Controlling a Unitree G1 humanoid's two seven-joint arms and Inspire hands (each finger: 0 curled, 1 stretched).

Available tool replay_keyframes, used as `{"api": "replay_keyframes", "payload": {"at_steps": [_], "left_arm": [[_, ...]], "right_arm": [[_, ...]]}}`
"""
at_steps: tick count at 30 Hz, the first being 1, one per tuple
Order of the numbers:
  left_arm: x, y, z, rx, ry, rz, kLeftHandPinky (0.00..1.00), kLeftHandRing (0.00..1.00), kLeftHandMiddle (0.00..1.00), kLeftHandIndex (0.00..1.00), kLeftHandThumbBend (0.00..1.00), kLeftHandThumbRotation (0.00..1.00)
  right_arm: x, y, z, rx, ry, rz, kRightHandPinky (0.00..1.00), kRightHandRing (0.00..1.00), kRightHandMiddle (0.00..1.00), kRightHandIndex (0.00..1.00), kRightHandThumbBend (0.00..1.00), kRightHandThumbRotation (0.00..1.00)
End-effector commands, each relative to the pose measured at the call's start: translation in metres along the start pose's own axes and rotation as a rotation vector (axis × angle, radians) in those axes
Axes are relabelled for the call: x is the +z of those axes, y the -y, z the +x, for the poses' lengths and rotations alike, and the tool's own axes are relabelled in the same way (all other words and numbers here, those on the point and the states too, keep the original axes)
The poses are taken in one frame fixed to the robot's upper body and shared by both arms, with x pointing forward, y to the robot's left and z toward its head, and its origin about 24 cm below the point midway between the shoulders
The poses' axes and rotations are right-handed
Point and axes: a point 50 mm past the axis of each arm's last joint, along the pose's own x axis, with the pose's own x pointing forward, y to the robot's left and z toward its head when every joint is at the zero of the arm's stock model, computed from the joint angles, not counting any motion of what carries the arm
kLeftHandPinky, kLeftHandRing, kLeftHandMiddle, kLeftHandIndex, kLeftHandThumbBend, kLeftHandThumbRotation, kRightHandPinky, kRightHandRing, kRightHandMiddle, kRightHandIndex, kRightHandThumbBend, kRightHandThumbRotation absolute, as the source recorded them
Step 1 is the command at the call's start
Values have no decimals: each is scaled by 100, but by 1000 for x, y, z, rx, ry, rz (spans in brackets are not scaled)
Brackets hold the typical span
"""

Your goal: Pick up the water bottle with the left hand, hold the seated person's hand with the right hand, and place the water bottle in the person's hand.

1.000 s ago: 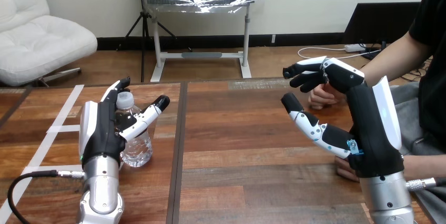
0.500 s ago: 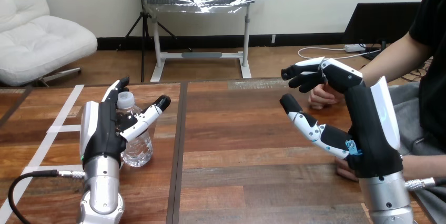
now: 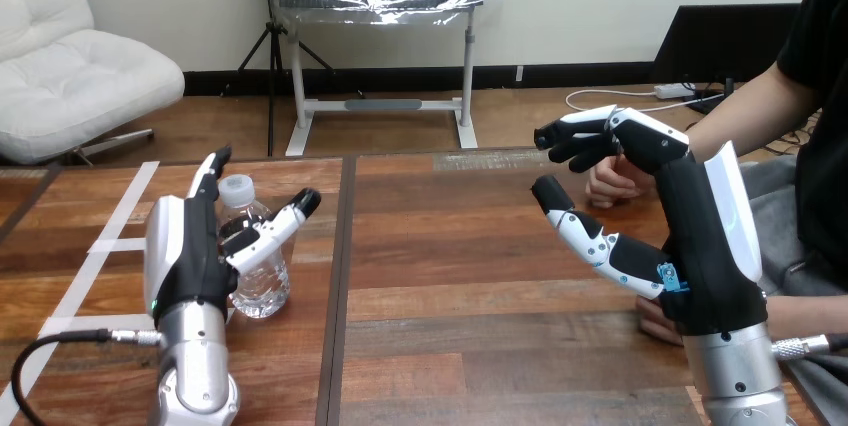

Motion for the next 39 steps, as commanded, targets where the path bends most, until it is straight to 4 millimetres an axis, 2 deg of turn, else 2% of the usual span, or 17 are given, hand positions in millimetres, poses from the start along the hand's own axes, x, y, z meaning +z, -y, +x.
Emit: {"api": "replay_keyframes", "payload": {"at_steps": [1,9,22,25,35,39], "left_arm": [[11,-4,11,36,65,40,84,89,92,91,81,46],[7,-5,16,64,59,120,80,87,91,90,81,42],[0,-5,22,77,34,261,78,85,89,88,83,43],[-2,-4,23,82,34,267,75,82,86,85,82,39],[-7,-1,24,81,11,195,63,69,72,72,83,15],[-8,0,25,71,3,171,60,66,69,69,83,10]], "right_arm": [[11,5,16,-23,89,0,50,57,64,58,46,0],[11,5,16,-20,90,-12,50,57,64,58,46,0],[11,6,17,-12,95,-17,50,57,64,58,46,0],[11,6,17,-13,92,-17,50,57,64,58,46,0],[11,6,17,-11,95,-20,50,57,64,58,46,0],[11,5,17,-12,94,-17,50,57,64,58,46,0]]}}
